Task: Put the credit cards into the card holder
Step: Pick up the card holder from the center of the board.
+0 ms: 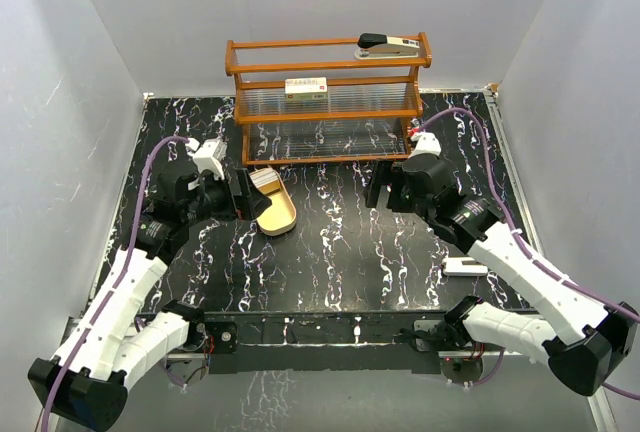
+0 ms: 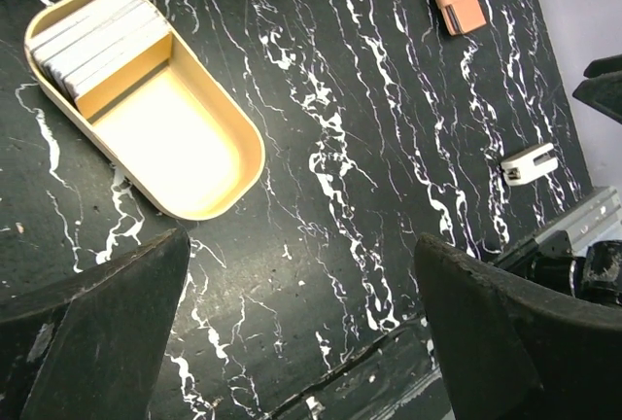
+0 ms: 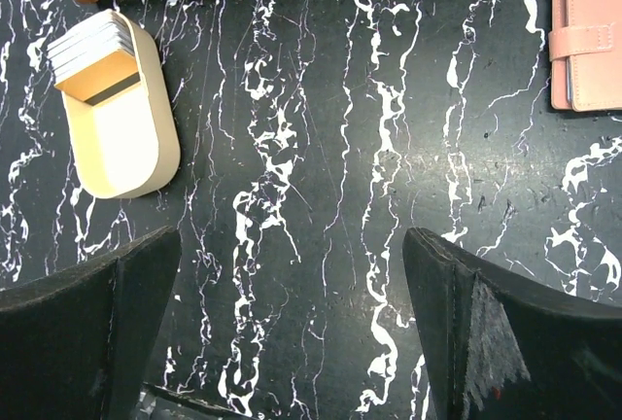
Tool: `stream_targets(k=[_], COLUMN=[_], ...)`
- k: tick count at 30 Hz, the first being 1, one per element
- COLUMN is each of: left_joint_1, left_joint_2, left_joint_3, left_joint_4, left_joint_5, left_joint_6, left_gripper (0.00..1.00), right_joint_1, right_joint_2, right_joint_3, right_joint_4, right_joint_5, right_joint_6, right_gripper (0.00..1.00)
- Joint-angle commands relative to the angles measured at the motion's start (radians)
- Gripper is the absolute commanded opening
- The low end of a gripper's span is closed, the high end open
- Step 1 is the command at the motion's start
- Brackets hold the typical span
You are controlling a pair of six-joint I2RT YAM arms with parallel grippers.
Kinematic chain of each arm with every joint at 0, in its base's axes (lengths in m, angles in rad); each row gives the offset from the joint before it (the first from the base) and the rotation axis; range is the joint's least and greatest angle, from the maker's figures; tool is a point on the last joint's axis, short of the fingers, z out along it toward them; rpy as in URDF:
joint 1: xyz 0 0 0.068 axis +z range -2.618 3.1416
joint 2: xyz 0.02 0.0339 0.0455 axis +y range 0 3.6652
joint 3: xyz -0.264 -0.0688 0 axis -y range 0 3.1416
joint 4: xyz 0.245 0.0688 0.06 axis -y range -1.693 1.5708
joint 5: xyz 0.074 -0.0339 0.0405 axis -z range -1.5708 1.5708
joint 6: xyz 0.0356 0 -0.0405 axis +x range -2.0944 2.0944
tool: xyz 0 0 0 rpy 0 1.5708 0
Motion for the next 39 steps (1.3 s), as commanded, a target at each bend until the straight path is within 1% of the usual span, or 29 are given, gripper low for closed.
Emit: stream_targets(k=[1, 3, 7, 11, 15, 17, 19, 21, 24, 27, 31, 34, 39], left_joint_1=[0.005, 0.005, 0.005, 0.005, 0.005, 0.005, 0.005, 0.005, 0.005, 0.005, 0.005, 0.005, 0.005], left_joint_2=[-0.010, 0.014, 0.056, 0.037, -0.023, -0.035, -0.037, -0.040, -0.044, -0.034, -0.032, -0.030, -0.044], left_joint_3=[0.012, 0.015, 0.003, -0.049, -0.087, -0.099, -0.098, -0.092, -0.099, -0.092, -0.085, -0.074, -0.073], left_joint_4=[-0.011, -0.038, -0.096, -0.078, -0.057, -0.055, -0.056, -0.057, -0.049, -0.054, -0.060, -0.077, -0.072], left_joint_5=[-0.075, -0.102, -0.198, -0.206, -0.200, -0.209, -0.215, -0.206, -0.206, -0.211, -0.229, -0.267, -0.276], left_joint_6=[0.026, 0.026, -0.019, -0.025, -0.042, -0.043, -0.040, -0.025, -0.029, -0.028, -0.029, -0.030, -0.026], left_gripper=[0.99, 0.99, 0.99, 0.99, 0.99, 0.99, 0.99, 0.99, 0.99, 0.99, 0.99, 0.99, 0.99], right_joint_1=[-0.005, -0.005, -0.006, -0.009, -0.026, -0.049, -0.064, -0.085, -0.112, -0.134, -0.153, -0.175, -0.190], right_joint_2=[0.017, 0.048, 0.162, 0.307, 0.446, 0.517, 0.603, 0.687, 0.797, 0.850, 0.875, 0.905, 0.925], right_joint_3=[0.017, 0.023, 0.053, 0.109, 0.135, 0.148, 0.199, 0.252, 0.293, 0.300, 0.272, 0.255, 0.232], right_joint_4=[0.084, 0.109, 0.122, 0.107, 0.175, 0.240, 0.260, 0.242, 0.222, 0.224, 0.253, 0.258, 0.262], right_joint_5=[0.021, 0.053, 0.190, 0.327, 0.459, 0.477, 0.524, 0.567, 0.644, 0.662, 0.684, 0.710, 0.659], right_joint_6=[-0.062, -0.094, -0.165, -0.231, -0.336, -0.405, -0.450, -0.469, -0.495, -0.517, -0.552, -0.568, -0.560], right_gripper=[0.98, 0.98, 0.98, 0.98, 0.98, 0.93, 0.84, 0.77, 0.74, 0.72, 0.68, 0.64, 0.62])
